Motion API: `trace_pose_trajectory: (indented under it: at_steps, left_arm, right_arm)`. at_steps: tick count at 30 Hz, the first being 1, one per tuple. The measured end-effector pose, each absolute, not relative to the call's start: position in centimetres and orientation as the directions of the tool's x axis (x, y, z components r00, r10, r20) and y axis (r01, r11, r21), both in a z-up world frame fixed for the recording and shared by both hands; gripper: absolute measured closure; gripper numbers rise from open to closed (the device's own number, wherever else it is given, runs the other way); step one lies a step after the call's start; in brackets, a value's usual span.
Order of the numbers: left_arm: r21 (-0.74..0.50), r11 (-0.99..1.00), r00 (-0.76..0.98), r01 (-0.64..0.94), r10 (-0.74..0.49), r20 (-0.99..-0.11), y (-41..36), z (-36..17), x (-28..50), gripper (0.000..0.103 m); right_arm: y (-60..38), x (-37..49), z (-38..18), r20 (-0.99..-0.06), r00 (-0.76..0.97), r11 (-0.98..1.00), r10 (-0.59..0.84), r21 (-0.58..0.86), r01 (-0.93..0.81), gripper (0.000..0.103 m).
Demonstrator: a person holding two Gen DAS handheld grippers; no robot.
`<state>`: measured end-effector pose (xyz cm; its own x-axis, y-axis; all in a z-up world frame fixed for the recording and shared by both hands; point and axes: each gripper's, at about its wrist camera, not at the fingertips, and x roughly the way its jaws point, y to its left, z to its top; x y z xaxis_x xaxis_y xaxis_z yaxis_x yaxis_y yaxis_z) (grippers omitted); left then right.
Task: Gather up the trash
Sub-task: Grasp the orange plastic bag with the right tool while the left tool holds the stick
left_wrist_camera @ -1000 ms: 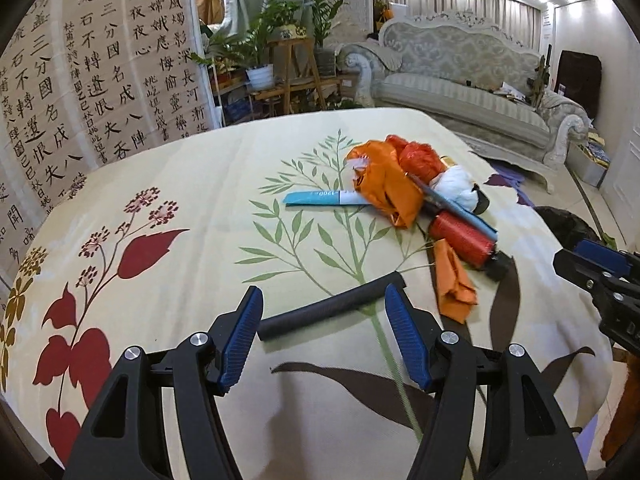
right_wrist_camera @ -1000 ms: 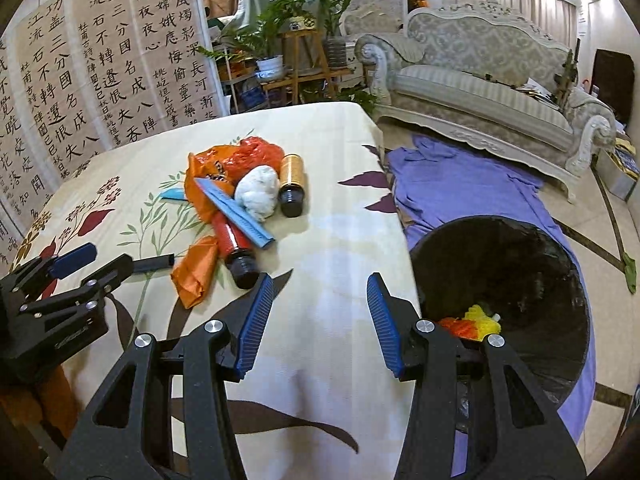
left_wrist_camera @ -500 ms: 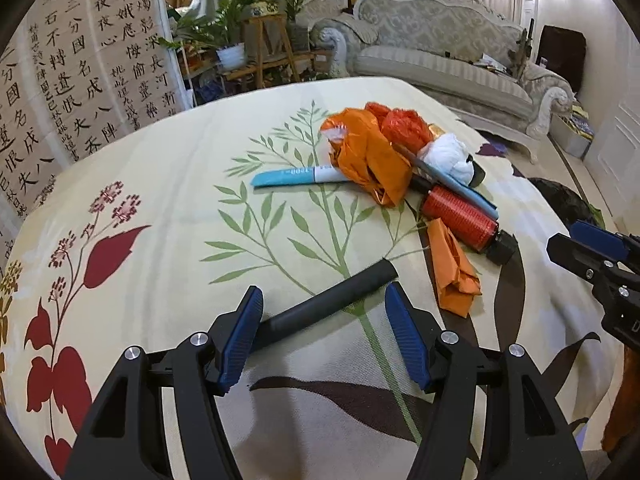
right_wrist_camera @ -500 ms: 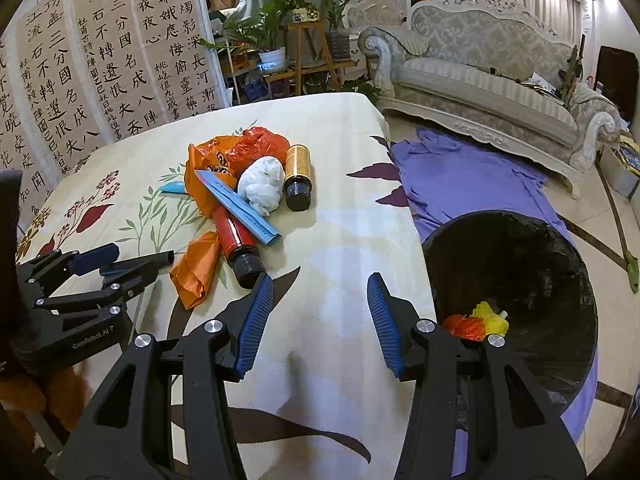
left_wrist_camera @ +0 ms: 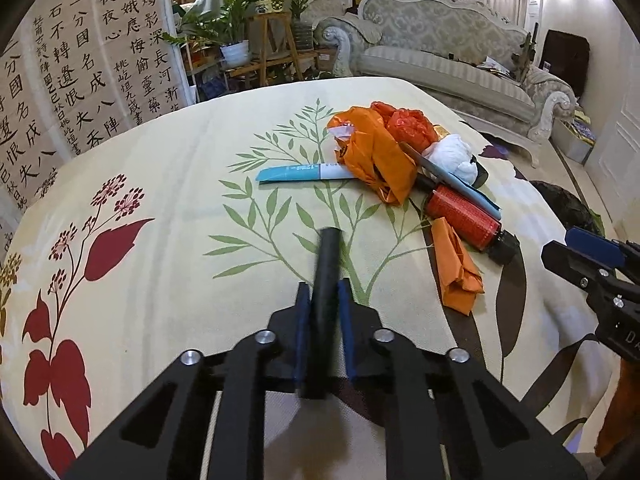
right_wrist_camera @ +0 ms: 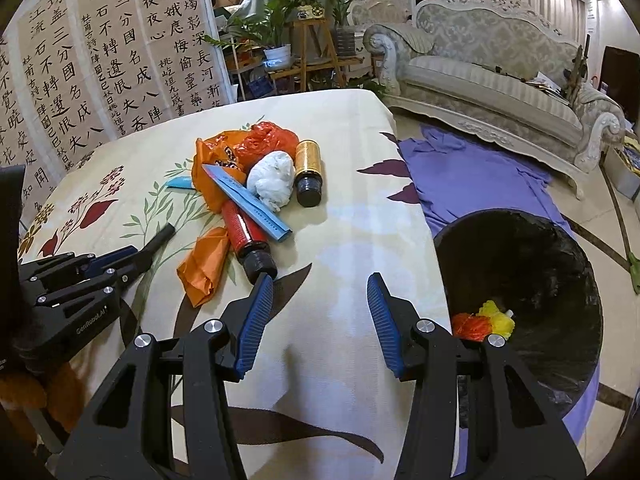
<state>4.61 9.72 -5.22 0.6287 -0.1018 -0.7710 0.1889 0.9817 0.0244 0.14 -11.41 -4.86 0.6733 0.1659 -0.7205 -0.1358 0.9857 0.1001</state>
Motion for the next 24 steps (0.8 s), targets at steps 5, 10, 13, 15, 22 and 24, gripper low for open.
trace_pose_trajectory:
  at_steps: [5,10,13,15,22,24]
  left_arm:
    - [0.01,0.985,0.631,0.175,-0.104,-0.769,10.1,-5.1,4.4,0.089]
    - [-0.01,0.99,0.636,0.144,-0.1,-0.765,11.0,-4.9,4.1,0.089]
    - [-0.013,0.993,0.643,0.116,-0.086,-0.761,11.8,-4.7,3.9,0.089]
    - [-0.011,0.995,0.648,0.1,-0.073,-0.758,12.5,-4.7,3.7,0.089]
    - [0.002,0.999,0.656,0.051,-0.032,-0.754,14.4,-4.5,3.2,0.089]
    - [-0.003,0.999,0.657,0.038,-0.027,-0.753,15.0,-4.5,3.1,0.089]
  right_arm:
    - [-10.9,0.0,-4.6,-0.716,0.675,0.983,0.177,0.101,-0.15,0.055]
    - [-9.8,-0.3,-4.1,-0.709,0.678,0.979,0.195,0.1,-0.176,0.055]
    - [-8.8,-0.4,-3.9,-0.707,0.676,0.975,0.209,0.097,-0.2,0.055]
    - [-8.3,-0.4,-3.8,-0.707,0.672,0.971,0.22,0.097,-0.217,0.055]
    - [-5.7,-0.2,-3.8,-0.71,0.654,0.956,0.262,0.098,-0.276,0.055]
    - [-4.9,0.0,-4.1,-0.714,0.645,0.952,0.271,0.099,-0.291,0.055]
